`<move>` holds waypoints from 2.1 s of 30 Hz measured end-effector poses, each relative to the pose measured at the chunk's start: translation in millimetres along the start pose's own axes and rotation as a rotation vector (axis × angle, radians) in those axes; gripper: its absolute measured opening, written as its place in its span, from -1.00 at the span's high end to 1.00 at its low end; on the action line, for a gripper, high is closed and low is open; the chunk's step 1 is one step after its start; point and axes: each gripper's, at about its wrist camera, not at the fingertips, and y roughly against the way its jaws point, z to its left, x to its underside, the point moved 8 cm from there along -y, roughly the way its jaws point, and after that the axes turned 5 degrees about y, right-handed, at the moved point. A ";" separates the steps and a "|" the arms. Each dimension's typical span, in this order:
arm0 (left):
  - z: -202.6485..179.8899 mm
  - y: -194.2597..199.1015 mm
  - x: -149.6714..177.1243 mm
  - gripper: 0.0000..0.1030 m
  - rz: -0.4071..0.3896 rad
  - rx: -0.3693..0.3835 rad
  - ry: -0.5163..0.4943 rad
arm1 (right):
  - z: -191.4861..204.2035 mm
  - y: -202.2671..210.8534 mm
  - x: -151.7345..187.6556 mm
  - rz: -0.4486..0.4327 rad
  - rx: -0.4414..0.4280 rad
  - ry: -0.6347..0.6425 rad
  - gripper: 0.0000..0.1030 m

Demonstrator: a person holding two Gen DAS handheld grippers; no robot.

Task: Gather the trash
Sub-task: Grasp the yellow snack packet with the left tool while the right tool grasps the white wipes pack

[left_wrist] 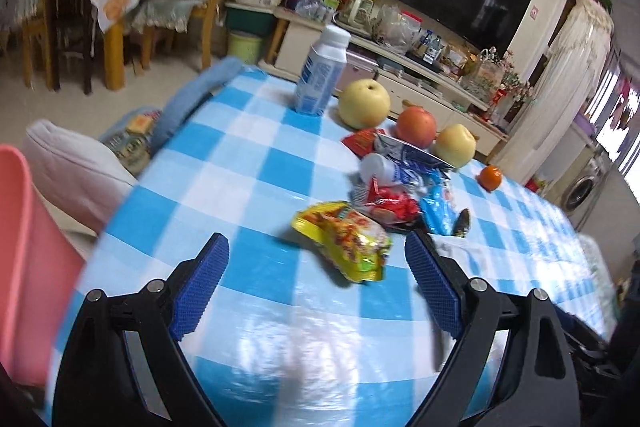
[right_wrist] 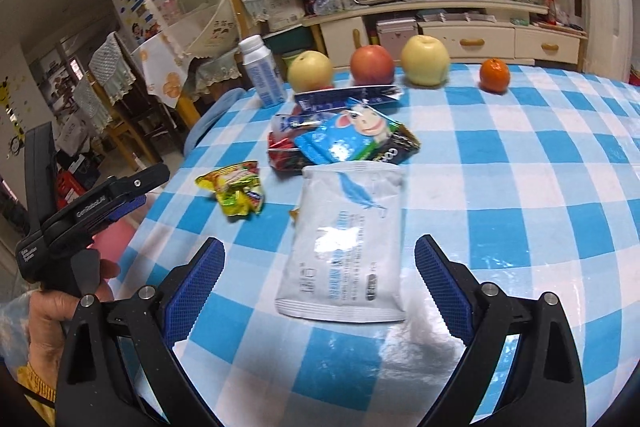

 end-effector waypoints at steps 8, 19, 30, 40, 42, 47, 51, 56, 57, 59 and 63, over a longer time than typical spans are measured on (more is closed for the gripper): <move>-11.1 -30.8 5.7 -0.75 0.059 0.015 0.062 | -21.6 -19.6 -1.0 0.073 -0.002 -0.049 -0.84; -7.5 -57.4 1.9 -0.74 0.086 0.006 0.132 | -24.3 -51.4 4.0 0.159 -0.029 -0.058 -0.84; -10.6 -82.7 6.2 -0.48 0.125 -0.011 0.147 | -22.3 -67.3 4.6 0.188 -0.064 -0.066 -0.84; -21.9 -90.5 13.2 -0.07 0.146 0.010 0.122 | -16.0 -75.4 6.1 0.194 -0.024 -0.014 -0.84; -24.3 -90.6 14.0 -0.06 0.143 0.005 0.106 | -14.2 -76.8 6.2 0.193 -0.010 0.008 -0.84; -26.5 -89.7 14.2 0.02 0.139 0.013 0.098 | -11.8 -79.3 5.7 0.195 0.025 0.038 -0.84; -28.1 -88.8 14.4 0.09 0.133 0.017 0.090 | -13.5 -79.3 4.0 0.185 0.038 0.048 -0.65; -29.8 -86.0 14.3 0.16 0.125 0.019 0.075 | -14.5 -78.3 4.0 0.180 0.035 0.069 -0.55; -29.7 -85.2 14.1 0.18 0.124 0.020 0.075 | -14.6 -78.0 4.2 0.178 0.033 0.071 -0.54; -29.3 -82.9 13.9 0.20 0.121 0.023 0.073 | -15.3 -77.3 4.3 0.177 0.031 0.077 -0.51; -30.1 -75.9 12.5 0.22 0.109 0.038 0.066 | -16.1 -75.5 4.5 0.175 0.039 0.094 -0.47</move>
